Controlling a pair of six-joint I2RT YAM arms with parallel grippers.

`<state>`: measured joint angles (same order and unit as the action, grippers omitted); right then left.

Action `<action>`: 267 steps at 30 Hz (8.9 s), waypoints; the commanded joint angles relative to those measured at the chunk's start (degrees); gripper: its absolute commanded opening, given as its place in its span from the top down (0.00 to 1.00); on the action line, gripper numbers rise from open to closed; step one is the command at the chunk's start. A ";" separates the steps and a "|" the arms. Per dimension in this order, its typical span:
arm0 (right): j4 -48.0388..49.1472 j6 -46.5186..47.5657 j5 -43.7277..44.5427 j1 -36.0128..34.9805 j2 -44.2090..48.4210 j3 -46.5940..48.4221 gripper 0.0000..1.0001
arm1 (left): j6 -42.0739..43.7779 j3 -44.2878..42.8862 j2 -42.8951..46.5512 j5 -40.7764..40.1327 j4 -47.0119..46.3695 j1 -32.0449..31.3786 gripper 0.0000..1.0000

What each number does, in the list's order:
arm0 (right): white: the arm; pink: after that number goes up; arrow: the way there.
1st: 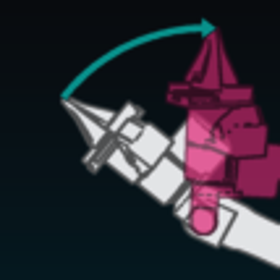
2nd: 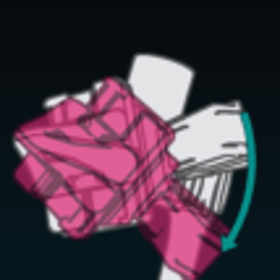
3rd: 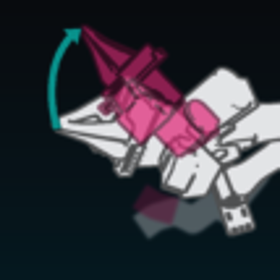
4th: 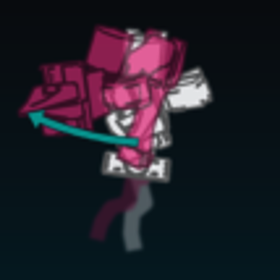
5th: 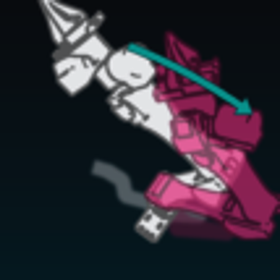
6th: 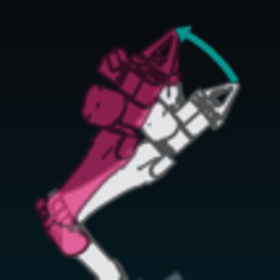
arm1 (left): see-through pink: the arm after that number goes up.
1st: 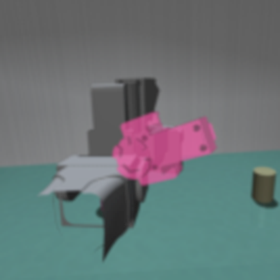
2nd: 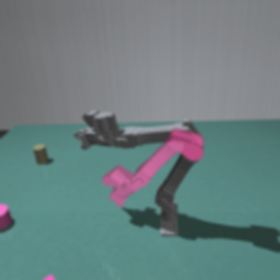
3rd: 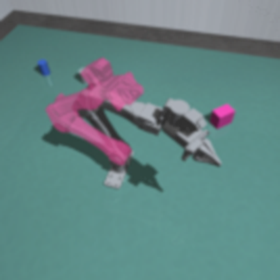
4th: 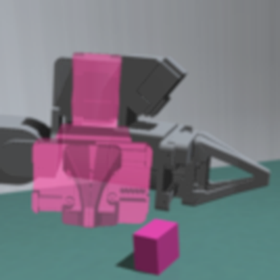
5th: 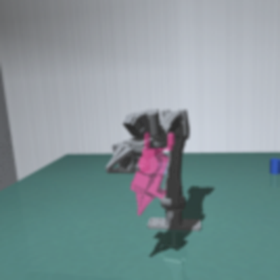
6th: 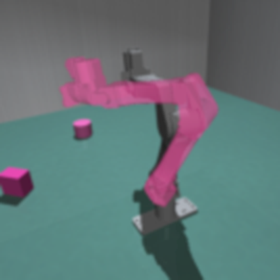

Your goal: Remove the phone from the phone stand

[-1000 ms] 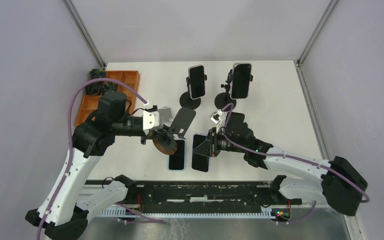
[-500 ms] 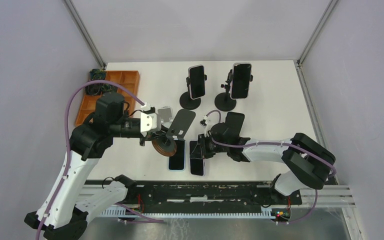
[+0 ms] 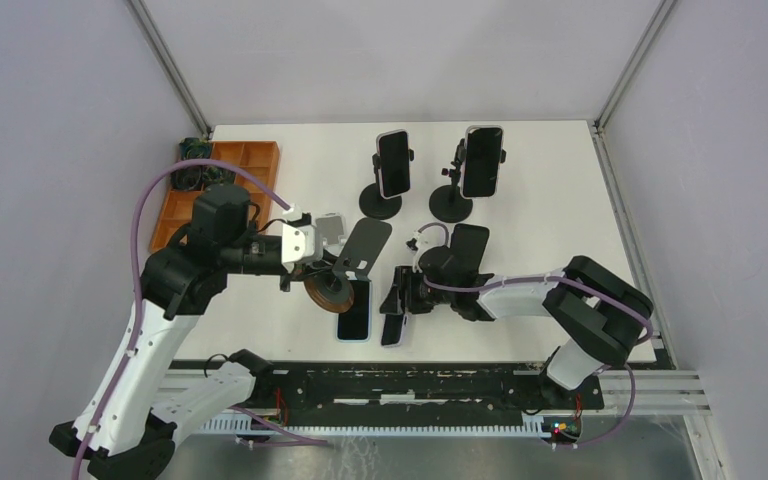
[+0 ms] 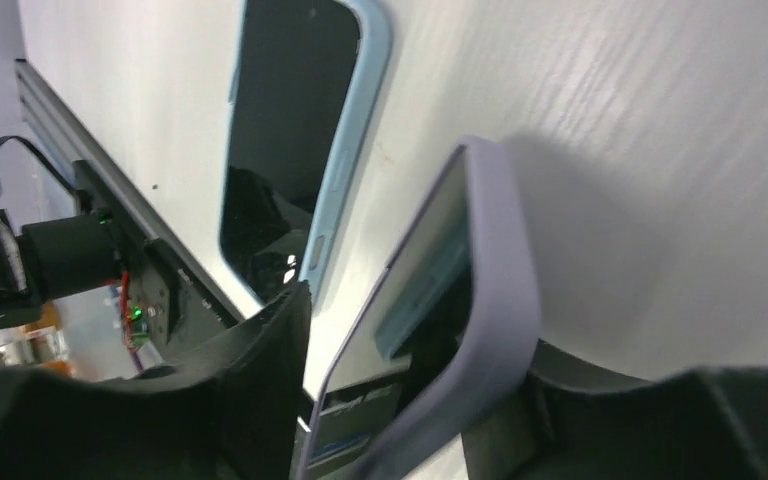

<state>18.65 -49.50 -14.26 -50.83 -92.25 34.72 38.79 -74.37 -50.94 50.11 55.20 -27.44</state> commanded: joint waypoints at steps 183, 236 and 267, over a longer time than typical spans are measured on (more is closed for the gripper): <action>17.42 32.27 -20.63 41.37 13.59 -13.26 0.14 | -9.45 -14.29 -14.46 -19.48 -9.90 6.72 0.00; 44.54 0.46 -30.83 15.71 43.26 -18.45 1.00 | -2.46 4.66 -5.71 0.59 -2.41 5.51 0.00; 66.86 -8.62 -30.85 -0.77 23.32 -3.84 1.00 | 0.24 3.86 -5.05 -4.75 -5.80 -9.80 0.12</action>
<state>76.71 -57.58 -46.50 -50.98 -69.49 26.83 38.04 -69.04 -56.62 45.32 51.62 -36.71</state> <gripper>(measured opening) 0.226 0.894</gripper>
